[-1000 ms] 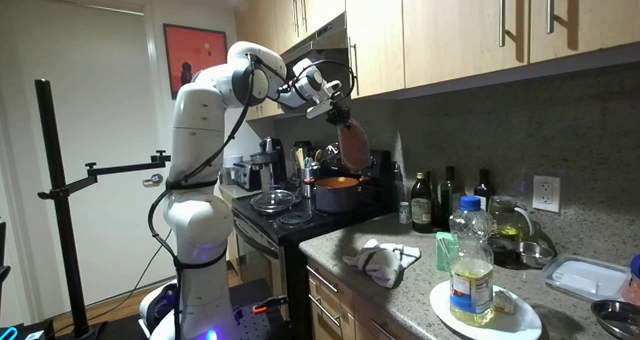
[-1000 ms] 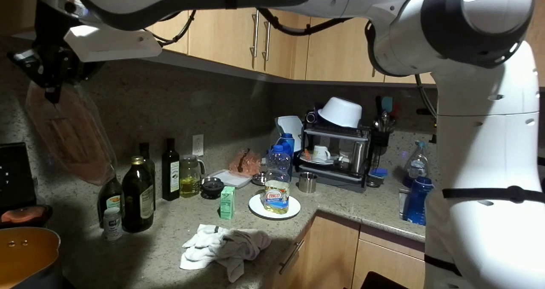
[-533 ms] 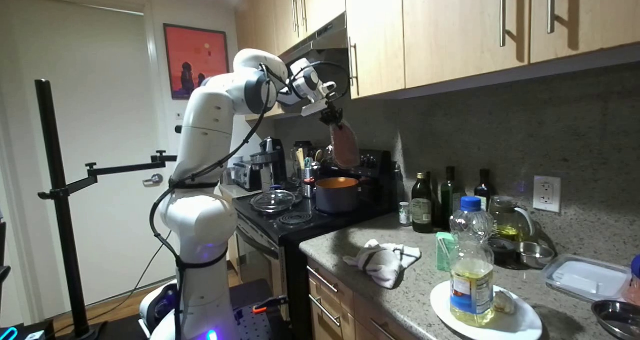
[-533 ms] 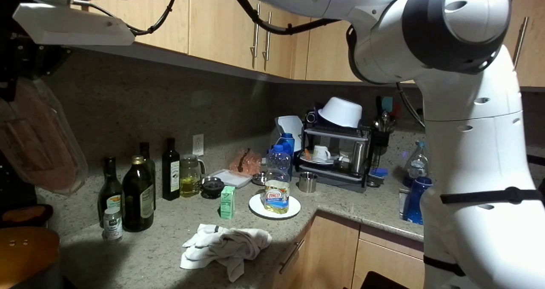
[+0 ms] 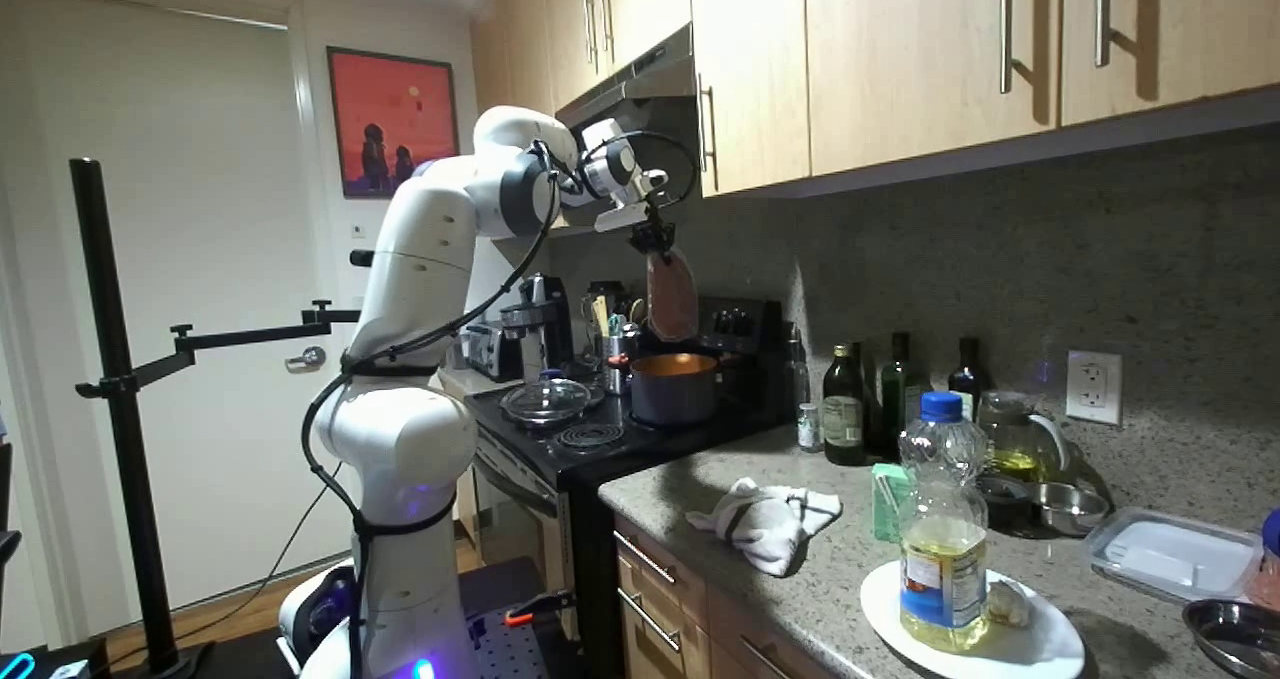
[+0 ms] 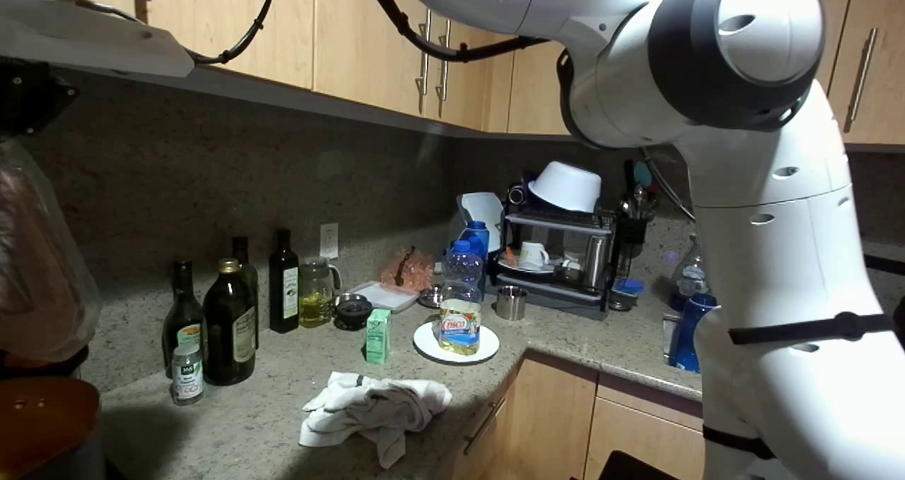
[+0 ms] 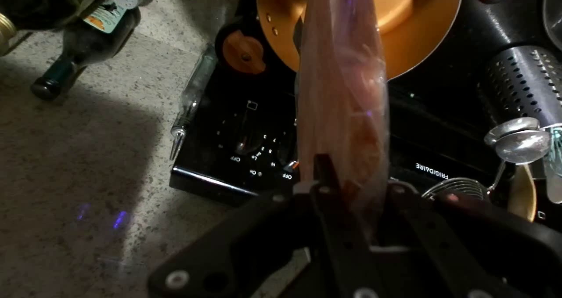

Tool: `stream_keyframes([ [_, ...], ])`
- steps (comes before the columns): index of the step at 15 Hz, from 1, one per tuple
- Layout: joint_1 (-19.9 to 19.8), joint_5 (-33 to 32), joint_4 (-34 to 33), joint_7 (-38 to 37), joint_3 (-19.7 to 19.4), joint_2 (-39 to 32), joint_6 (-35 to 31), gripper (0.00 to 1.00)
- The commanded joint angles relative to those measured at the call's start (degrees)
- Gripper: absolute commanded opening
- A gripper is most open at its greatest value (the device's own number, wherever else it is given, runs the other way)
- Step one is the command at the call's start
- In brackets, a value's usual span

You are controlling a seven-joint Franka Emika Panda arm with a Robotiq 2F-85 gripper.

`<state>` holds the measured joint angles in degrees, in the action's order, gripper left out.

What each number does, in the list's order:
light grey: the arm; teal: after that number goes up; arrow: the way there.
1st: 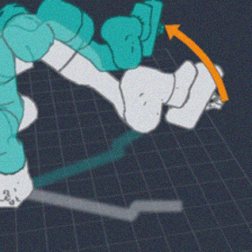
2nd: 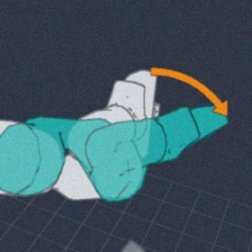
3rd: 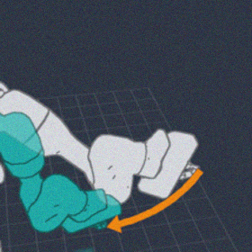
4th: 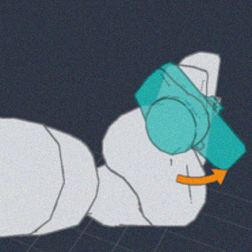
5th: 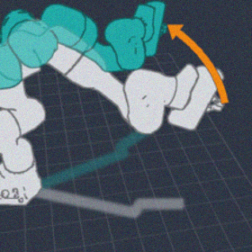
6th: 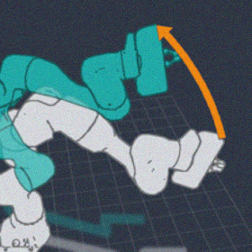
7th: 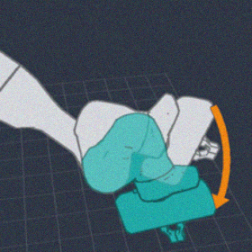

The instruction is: Pick up the package from the counter and put it in the pot

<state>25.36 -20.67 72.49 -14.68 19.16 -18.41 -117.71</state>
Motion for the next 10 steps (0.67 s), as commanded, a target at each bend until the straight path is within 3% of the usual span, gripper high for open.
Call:
stream_keyframes([
  [1, 0.30, 0.13, -1.37, 0.97, 0.55, -1.10, -0.80, 0.05],
  [10, -0.37, 3.57, 2.31, -0.41, 1.15, -2.98, -5.95, 0.05],
])
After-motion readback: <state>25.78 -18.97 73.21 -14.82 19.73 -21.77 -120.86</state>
